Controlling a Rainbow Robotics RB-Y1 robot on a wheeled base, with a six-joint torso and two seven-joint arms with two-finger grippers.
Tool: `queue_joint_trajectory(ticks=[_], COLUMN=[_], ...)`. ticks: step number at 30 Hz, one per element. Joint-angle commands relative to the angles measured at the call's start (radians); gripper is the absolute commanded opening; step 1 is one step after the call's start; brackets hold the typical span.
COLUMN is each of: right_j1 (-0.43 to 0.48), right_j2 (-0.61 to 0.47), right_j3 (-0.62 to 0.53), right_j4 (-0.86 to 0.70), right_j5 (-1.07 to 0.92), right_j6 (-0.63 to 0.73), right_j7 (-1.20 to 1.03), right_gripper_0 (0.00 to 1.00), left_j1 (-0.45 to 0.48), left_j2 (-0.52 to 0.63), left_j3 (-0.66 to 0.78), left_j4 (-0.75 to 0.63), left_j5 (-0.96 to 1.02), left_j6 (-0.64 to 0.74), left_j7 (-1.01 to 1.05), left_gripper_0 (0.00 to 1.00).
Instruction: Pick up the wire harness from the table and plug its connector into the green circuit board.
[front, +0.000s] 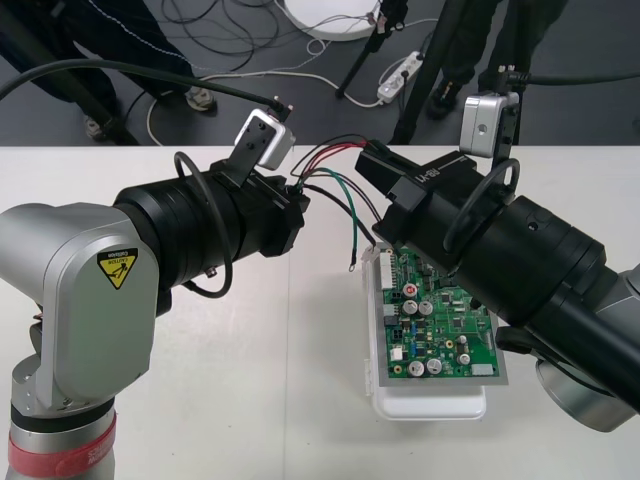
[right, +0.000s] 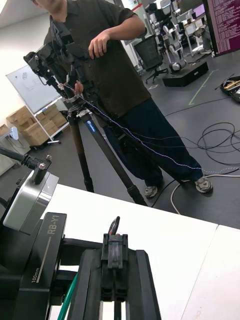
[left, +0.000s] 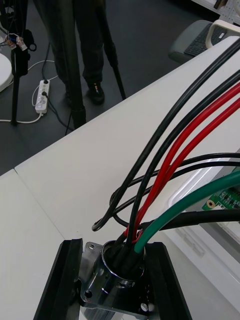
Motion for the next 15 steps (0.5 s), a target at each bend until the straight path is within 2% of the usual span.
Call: queue_joint_trajectory(ticks=[1, 10, 11, 12, 13, 14, 15], right_j1=[-0.029, -0.029, -0.029, -0.029, -0.029, -0.029, -0.029], right_j2=[0.012, 0.014, 0.014, 0.014, 0.014, 0.014, 0.014], right_j3=[0.012, 0.012, 0.012, 0.012, 0.011, 0.011, 0.012], right_j4=[-0.011, -0.011, -0.011, -0.011, -0.011, -0.011, -0.011], right_j5=[0.009, 0.021, 0.023, 0.023, 0.027, 0.031, 0.031], right_j6=[0.002, -0.006, -0.007, -0.007, -0.007, -0.009, -0.009], right_j7=[-0.029, -0.027, -0.029, -0.027, -0.029, -0.027, -0.027], right_gripper_0=[0.00, 0.00, 0.00, 0.00, 0.00, 0.00, 0.00], left_j1=[-0.016, -0.009, -0.006, -0.004, -0.001, 0.002, 0.002], left_j2=[-0.025, -0.025, -0.025, -0.025, -0.025, -0.025, -0.025], left_j3=[-0.022, -0.025, -0.025, -0.027, -0.025, -0.025, -0.025], left_j4=[-0.033, -0.033, -0.033, -0.033, -0.033, -0.034, -0.034], left_j5=[0.011, 0.013, 0.013, 0.011, 0.011, 0.011, 0.011], left_j6=[0.060, 0.060, 0.060, 0.060, 0.060, 0.060, 0.060], left_j7=[0.063, 0.034, 0.031, 0.031, 0.028, 0.013, 0.003], left_gripper_0=[0.01, 0.00, 0.05, 0.29, 0.91, 1.00, 1.00])
